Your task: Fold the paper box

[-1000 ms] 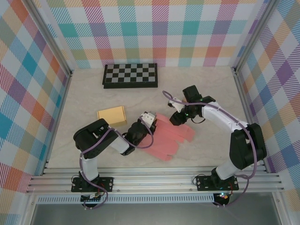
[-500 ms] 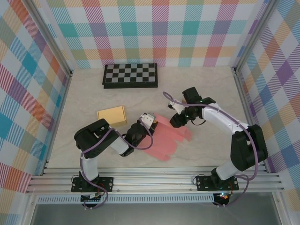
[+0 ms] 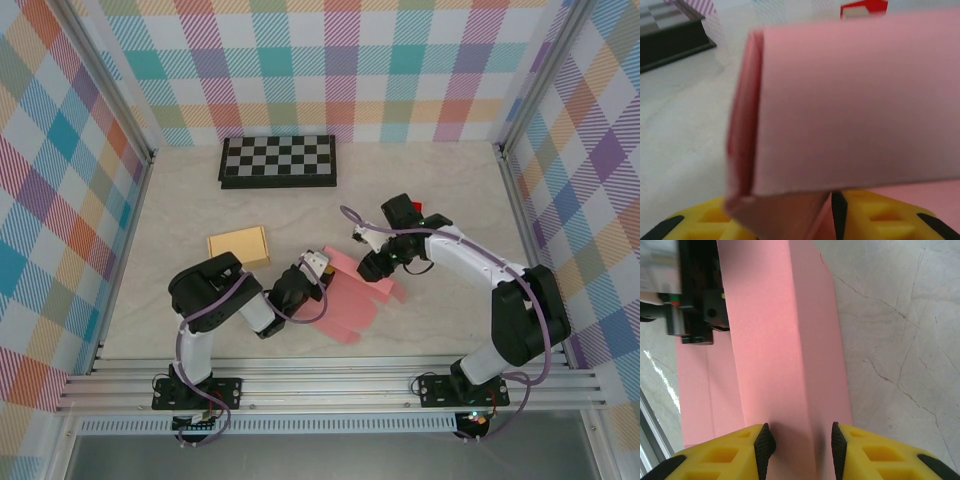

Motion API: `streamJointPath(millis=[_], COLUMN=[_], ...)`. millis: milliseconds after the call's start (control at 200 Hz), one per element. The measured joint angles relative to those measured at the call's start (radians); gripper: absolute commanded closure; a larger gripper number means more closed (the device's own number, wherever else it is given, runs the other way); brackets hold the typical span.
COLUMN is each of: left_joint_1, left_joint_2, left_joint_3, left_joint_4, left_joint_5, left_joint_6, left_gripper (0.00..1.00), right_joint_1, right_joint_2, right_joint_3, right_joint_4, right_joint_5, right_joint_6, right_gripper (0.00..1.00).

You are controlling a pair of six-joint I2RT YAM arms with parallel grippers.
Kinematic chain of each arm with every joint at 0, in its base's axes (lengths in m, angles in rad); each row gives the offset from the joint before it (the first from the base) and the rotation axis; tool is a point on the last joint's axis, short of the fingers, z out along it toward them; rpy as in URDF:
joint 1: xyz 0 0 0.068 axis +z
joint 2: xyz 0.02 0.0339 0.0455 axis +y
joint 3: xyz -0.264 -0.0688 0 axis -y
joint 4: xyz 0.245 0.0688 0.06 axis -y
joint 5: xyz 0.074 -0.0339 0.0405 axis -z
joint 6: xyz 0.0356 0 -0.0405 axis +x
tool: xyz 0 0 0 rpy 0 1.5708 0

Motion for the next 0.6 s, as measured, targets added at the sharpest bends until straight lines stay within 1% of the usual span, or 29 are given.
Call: streamJointPath(millis=[125,285,365,405,470,585,600], left_joint_1=[0.016,0.034,0.042,0.048,0.059,0.077,0.079], left_joint_2=[0.039,0.043,0.043,0.043,0.044,0.045,0.045], left_joint_3=[0.034,0.068,0.078,0.079,0.079,0.073,0.071], left_joint_4=[-0.027,-0.053,-0.053,-0.052,-0.048,-0.037,-0.035], left_joint_5=[0.002,0.023,0.034,0.043,0.063,0.088,0.096], left_joint_6=[-0.032,-0.063,-0.071,-0.081,-0.098,-0.120,-0.120], left_gripper=[0.60,0.62,0.65,0.69,0.77,0.99,1.00], right_joint_1=[0.000,0.000,0.000,0.000,0.000,0.000,0.000], right_joint_2=[0.005,0.016,0.024,0.029,0.035,0.041,0.042], right_joint_3=[0.006,0.016,0.022,0.023,0.023,0.027,0.029], right_joint_4=[-0.001,-0.001,-0.002,-0.001,0.001,0.003,0.003], right_joint_5=[0.000,-0.006,-0.014,-0.020,-0.031,-0.034,-0.034], right_joint_6=[-0.004,-0.016,-0.022,-0.023,-0.023,-0.023,-0.023], right_gripper=[0.61,0.61,0.61,0.61,0.61,0.61,0.61])
